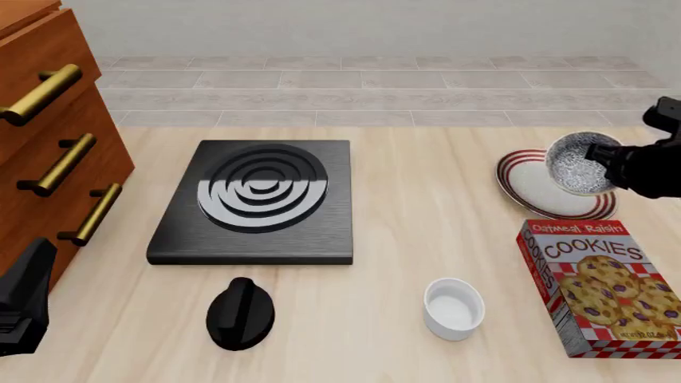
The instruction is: Pick the akita bowl next to the ramekin and place it on the plate.
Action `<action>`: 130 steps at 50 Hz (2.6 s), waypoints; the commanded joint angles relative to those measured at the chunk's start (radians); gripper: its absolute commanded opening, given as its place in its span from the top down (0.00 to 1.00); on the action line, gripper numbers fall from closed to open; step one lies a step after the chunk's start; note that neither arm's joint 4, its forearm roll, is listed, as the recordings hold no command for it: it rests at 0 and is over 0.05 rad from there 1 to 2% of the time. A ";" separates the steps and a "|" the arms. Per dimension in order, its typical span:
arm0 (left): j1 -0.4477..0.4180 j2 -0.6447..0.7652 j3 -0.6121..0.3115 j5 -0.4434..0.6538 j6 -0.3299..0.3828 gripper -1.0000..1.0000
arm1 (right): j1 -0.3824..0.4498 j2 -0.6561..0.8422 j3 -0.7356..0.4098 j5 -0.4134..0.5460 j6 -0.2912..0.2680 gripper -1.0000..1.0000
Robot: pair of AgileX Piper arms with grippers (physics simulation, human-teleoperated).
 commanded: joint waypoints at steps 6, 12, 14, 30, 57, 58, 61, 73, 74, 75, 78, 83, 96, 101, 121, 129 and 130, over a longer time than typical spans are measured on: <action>0.000 0.000 0.000 0.000 0.000 0.00 | -0.004 0.041 -0.031 -0.020 -0.008 1.00; 0.000 0.000 0.000 0.000 0.000 0.00 | -0.009 0.068 -0.045 -0.031 -0.016 1.00; 0.000 0.000 0.000 0.000 0.000 0.00 | -0.011 0.076 -0.045 -0.037 -0.019 1.00; 0.000 0.000 0.000 0.000 0.000 0.00 | -0.020 0.138 -0.070 -0.066 -0.033 1.00; 0.000 0.000 0.000 0.000 0.000 0.00 | -0.015 0.229 -0.137 -0.092 -0.041 1.00; 0.000 0.000 0.000 0.000 0.000 0.00 | -0.013 0.230 -0.138 -0.092 -0.041 1.00; 0.000 0.000 0.000 0.000 0.000 0.00 | -0.013 0.237 -0.147 -0.091 -0.044 1.00; 0.000 0.000 0.000 0.000 0.000 0.00 | -0.025 0.278 -0.175 -0.105 -0.055 1.00; 0.000 0.000 0.000 0.000 0.000 0.00 | -0.025 0.279 -0.176 -0.105 -0.055 1.00; 0.000 0.000 0.000 0.000 0.000 0.00 | -0.024 0.281 -0.179 -0.105 -0.055 1.00; 0.000 0.000 0.000 0.000 0.000 0.00 | -0.024 0.290 -0.185 -0.107 -0.055 1.00; 0.000 0.000 0.000 0.000 0.000 0.00 | -0.031 0.313 -0.198 -0.114 -0.061 1.00; 0.000 0.000 0.000 0.000 0.000 0.00 | -0.027 0.358 -0.230 -0.119 -0.065 1.00; 0.000 0.000 0.000 0.000 0.000 0.00 | -0.032 0.384 -0.251 -0.121 -0.072 1.00; 0.000 0.000 0.000 0.000 0.000 0.00 | -0.022 0.433 -0.266 -0.134 -0.088 1.00; 0.000 0.000 0.000 0.000 0.000 0.00 | -0.020 0.449 -0.273 -0.139 -0.089 1.00; 0.000 0.000 0.000 0.000 0.000 0.00 | -0.021 0.451 -0.274 -0.140 -0.090 1.00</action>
